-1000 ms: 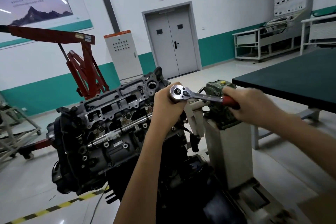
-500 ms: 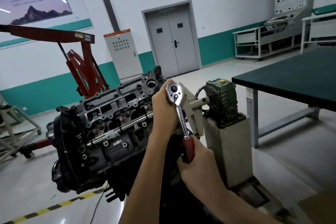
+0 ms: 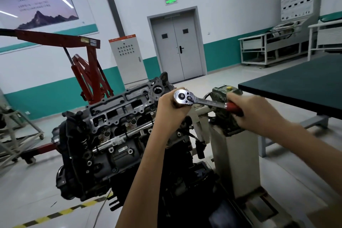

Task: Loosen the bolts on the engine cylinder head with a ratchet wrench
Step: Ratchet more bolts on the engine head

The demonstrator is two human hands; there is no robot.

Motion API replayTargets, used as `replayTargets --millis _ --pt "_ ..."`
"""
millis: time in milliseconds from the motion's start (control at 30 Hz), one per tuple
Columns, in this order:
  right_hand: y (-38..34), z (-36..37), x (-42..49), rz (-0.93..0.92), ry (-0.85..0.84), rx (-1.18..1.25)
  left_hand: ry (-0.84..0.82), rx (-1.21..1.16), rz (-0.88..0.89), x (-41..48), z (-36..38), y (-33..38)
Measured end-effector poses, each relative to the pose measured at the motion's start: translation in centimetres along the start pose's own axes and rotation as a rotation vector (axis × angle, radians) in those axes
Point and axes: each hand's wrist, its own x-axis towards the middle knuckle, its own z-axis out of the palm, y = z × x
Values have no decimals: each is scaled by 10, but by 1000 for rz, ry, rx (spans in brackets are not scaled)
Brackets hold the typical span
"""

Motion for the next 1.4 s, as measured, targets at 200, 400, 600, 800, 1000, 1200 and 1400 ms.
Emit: replayTargets --millis 200,400,600,800,1000,1200,1400 --pt "-83 54 -64 303 38 559 102 -1 69 -5 18 -2" --pt "-133 75 -70 382 105 869 107 12 46 -3 12 -6" --pt "-31 35 -47 98 -101 367 65 72 -9 1 9 -3" --pt "9 -3 4 -106 -45 25 -19 64 -4 2 2 0" --pt "-51 43 -55 208 22 438 171 -13 123 -5 20 -6" --pt "-137 81 -72 414 118 865 174 -66 131 -5 23 -8" --pt "-43 44 -56 171 -54 406 52 93 51 0 11 -3"
